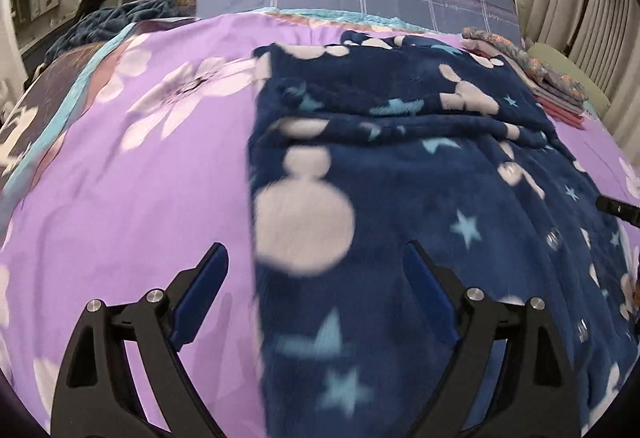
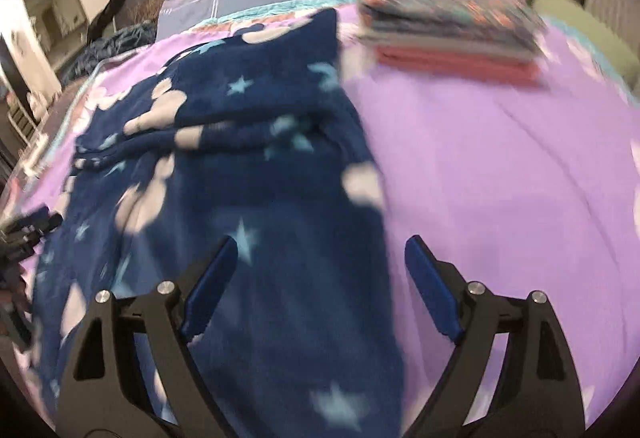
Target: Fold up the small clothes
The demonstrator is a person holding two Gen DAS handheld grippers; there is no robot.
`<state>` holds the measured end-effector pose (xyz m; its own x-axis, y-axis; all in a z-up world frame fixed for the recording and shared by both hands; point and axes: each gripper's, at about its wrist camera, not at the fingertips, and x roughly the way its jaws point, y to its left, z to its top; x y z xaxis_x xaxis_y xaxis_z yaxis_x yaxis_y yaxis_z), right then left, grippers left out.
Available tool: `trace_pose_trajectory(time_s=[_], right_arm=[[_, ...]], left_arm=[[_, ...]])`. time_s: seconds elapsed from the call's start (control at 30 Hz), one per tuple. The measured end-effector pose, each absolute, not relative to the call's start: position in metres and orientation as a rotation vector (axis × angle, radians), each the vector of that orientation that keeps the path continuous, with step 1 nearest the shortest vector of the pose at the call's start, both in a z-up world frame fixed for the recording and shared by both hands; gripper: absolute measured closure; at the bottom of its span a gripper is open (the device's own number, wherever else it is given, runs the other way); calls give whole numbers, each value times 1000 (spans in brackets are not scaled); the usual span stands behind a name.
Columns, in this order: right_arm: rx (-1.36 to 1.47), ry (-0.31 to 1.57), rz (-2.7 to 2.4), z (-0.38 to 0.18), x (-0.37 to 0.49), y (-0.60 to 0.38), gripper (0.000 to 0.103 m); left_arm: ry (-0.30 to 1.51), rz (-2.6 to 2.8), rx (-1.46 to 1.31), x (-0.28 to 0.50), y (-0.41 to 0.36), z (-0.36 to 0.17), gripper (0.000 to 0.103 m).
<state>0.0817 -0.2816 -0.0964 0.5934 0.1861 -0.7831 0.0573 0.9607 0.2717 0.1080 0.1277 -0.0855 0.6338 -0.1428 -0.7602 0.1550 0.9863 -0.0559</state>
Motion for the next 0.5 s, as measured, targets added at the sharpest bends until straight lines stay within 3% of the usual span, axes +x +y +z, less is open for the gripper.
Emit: trace_pose_trajectory(time_s=[0.07,0.17,0.5], right_arm=[[323,935,130,-91,63,-279,58],[348,910,312,-74,36,-259,78],[342,1028,828,-76,-39,-162,79]], left_arm=[[861,-137,-19,89,136,-83,14],[848,-116,-28,69,137,-80,13],[804,-105,-24,12,139,-67,13]])
